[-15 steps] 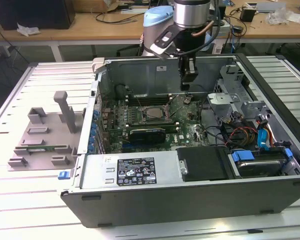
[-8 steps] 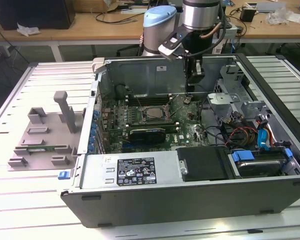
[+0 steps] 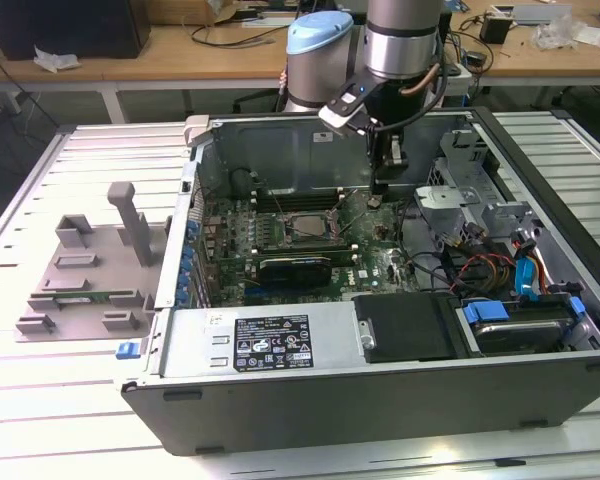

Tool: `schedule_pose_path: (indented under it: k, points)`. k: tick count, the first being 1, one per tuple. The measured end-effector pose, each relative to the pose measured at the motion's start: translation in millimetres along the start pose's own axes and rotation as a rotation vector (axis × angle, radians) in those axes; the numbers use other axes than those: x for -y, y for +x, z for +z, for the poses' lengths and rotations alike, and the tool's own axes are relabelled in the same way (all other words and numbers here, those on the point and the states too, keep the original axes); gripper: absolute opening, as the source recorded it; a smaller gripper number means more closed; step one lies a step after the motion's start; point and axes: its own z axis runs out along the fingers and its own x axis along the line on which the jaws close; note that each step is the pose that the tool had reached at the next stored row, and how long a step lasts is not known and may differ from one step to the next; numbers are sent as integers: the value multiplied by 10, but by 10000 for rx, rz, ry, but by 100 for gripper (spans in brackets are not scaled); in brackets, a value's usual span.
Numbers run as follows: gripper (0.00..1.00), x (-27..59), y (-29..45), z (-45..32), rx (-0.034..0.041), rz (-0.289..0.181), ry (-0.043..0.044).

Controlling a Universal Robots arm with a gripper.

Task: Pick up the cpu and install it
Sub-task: 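Close the cpu cover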

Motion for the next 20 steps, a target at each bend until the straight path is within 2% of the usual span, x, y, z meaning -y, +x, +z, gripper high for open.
schedule_pose_path:
  k: [5,8,13,14,15,17,20]
  points:
    - [11,2,4,109,-2,-2,35]
    - [11,3,7,173,-4,-3,102]
    - [11,3,8,205,-13,-5,114]
    - [11,3,8,206,-49,-5,112]
    - [11,3,9,206,-126,-5,107]
    - [11,3,12,208,-218,-1,105]
    - [11,3,36,217,-245,-1,104]
